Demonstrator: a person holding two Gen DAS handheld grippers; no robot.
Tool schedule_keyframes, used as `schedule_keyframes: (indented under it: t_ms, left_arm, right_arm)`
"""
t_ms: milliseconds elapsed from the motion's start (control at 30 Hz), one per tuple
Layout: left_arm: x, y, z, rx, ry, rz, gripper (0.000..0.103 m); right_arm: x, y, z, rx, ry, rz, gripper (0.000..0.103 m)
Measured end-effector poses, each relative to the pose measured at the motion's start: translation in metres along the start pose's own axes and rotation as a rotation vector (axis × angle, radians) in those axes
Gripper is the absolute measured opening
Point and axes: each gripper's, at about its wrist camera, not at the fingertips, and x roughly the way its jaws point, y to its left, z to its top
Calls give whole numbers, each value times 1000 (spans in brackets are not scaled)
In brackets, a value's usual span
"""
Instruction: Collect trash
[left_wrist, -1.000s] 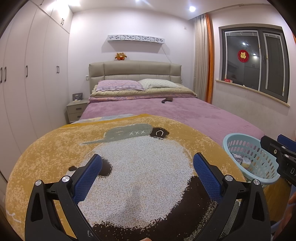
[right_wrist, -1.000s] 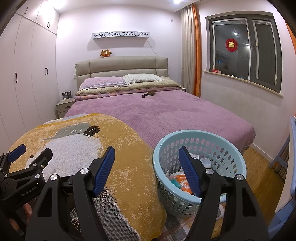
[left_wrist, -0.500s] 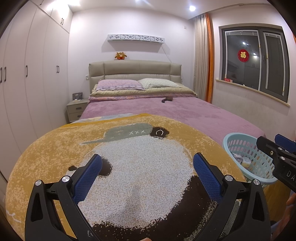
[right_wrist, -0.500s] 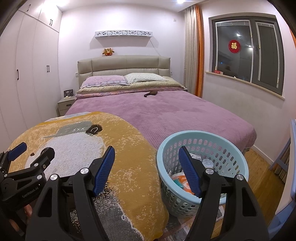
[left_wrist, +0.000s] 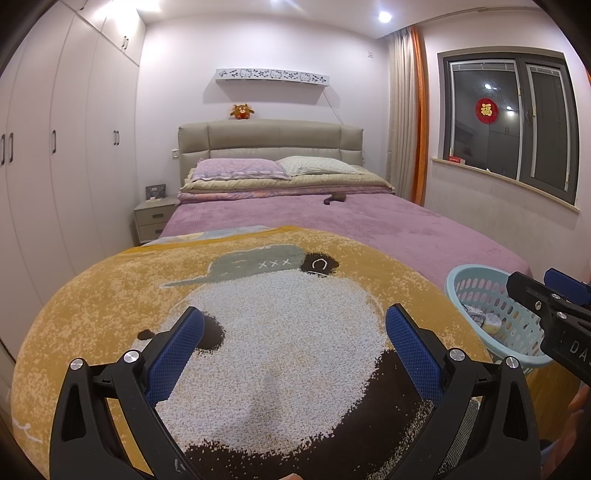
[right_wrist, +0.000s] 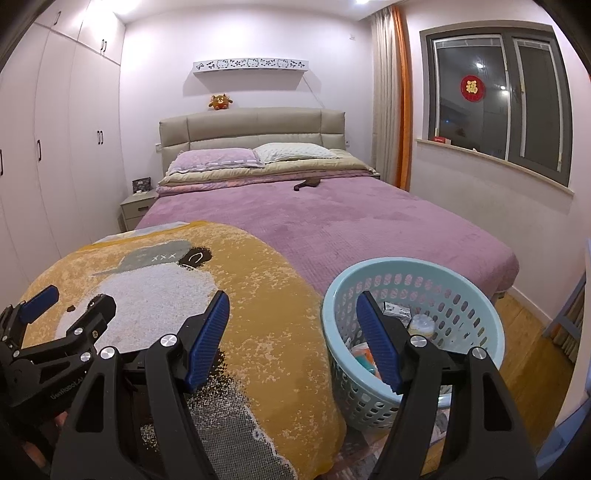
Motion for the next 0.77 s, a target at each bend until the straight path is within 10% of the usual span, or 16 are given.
schedule_keyframes:
  t_ms: [767]
  left_arm:
    - [-33, 62, 27, -40, 25, 176, 96]
  right_arm:
    - [8, 55, 23, -48, -24, 81, 68]
